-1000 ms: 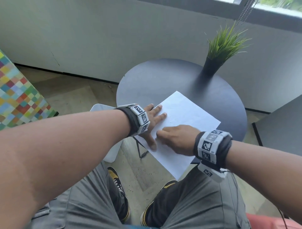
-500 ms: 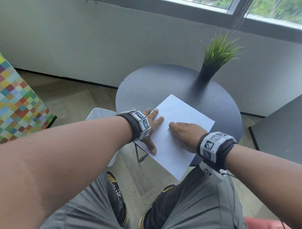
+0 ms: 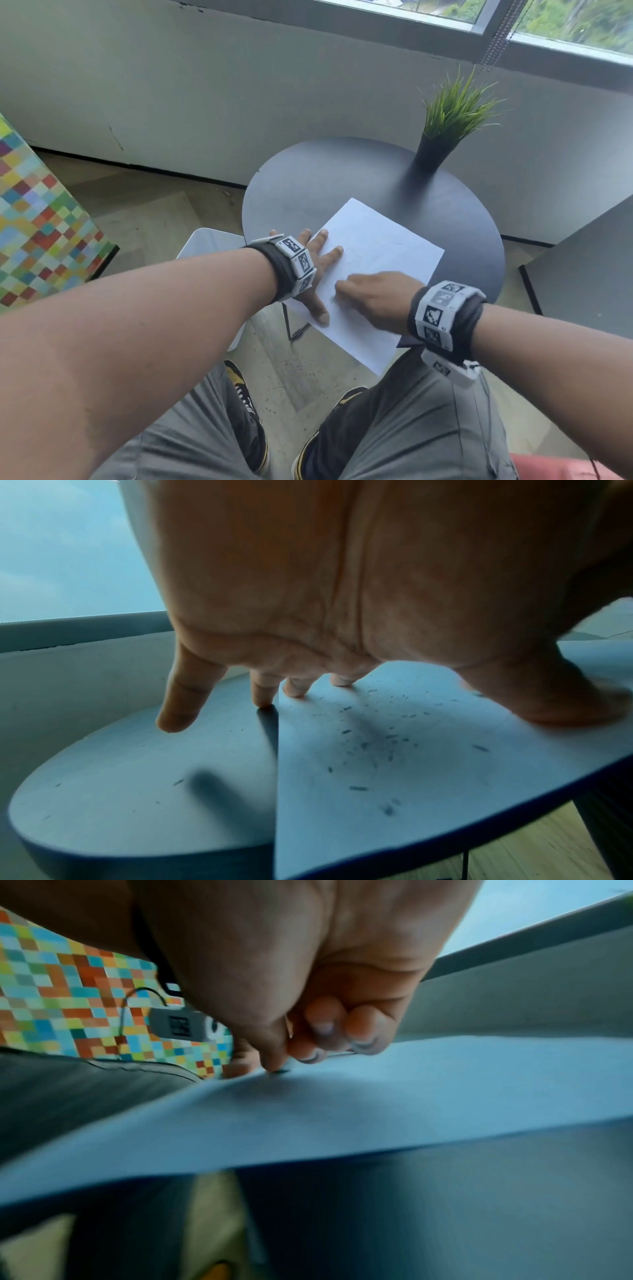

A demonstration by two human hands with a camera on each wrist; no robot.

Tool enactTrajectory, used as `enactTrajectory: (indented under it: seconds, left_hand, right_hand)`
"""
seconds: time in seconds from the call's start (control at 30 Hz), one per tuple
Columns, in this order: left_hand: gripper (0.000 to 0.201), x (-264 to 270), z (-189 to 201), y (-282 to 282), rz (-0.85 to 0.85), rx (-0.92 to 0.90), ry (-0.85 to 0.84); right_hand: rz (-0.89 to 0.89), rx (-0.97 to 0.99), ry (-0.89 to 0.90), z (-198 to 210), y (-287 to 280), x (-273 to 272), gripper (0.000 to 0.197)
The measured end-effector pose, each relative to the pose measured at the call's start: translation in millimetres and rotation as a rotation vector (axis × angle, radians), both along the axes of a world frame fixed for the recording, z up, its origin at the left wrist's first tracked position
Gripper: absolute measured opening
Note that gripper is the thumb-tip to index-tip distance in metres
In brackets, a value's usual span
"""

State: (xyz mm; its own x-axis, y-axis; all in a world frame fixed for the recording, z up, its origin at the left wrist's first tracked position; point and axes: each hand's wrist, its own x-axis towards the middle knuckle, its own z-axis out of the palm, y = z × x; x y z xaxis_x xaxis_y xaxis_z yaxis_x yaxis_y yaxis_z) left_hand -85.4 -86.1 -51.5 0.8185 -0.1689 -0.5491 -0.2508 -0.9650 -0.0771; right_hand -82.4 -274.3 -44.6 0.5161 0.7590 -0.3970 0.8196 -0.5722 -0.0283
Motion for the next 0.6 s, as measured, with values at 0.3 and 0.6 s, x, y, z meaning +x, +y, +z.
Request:
enactTrajectory:
  seconds: [0.3, 0.6]
  left_hand:
    - [0.119, -4.4, 6.8, 0.0, -0.021, -0.071, -0.029]
    - [0.133, 17.3, -2.8, 5.5, 0.011, -0.124, -0.073]
  right_hand:
    - [-0.35, 0.155, -0.02, -7.0, -26.2, 37.1, 0.014]
    - [-0.331, 0.129, -0.018, -2.5, -30.1, 39.3, 0.014]
